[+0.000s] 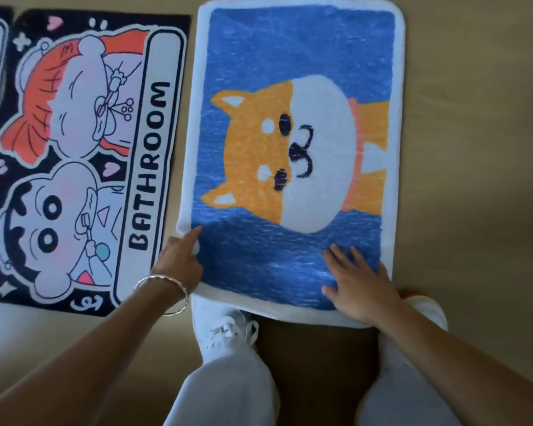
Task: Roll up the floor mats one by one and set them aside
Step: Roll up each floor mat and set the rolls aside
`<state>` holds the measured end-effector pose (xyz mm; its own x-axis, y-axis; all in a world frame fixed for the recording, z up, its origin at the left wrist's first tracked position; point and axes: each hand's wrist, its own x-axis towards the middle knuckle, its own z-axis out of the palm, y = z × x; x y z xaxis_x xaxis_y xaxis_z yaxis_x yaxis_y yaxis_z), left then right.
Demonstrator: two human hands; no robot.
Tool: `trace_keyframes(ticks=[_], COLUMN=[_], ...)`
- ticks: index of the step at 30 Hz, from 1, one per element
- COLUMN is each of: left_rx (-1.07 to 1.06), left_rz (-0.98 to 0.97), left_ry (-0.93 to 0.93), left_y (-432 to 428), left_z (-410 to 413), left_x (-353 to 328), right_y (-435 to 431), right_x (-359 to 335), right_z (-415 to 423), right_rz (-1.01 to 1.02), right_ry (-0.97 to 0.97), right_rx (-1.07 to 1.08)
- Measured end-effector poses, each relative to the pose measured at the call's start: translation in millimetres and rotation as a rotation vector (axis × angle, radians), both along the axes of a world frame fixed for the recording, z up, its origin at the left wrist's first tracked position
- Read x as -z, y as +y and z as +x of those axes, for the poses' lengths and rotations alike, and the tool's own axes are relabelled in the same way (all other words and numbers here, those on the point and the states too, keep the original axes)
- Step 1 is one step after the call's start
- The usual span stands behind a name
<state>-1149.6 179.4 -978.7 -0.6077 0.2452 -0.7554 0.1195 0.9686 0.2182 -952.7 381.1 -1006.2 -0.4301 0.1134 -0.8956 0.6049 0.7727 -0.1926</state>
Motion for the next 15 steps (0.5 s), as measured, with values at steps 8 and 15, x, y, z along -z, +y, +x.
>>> trace_keyframes(ticks=[8, 15], left_rx=[-0.051, 0.409], left_rz=[0.291, 0.141], left_ry=[0.154, 0.342], left_y=[67.0, 68.0], left_z=[14.7, 55.8], left_x=[12.4, 33.7], right_y=[85.3, 48.8], right_x=[16.7, 10.9], right_z=[8.7, 17.2], right_rz=[0.212, 0.105], right_ry=[0.056, 0.215], right_rx=[0.217, 0.084])
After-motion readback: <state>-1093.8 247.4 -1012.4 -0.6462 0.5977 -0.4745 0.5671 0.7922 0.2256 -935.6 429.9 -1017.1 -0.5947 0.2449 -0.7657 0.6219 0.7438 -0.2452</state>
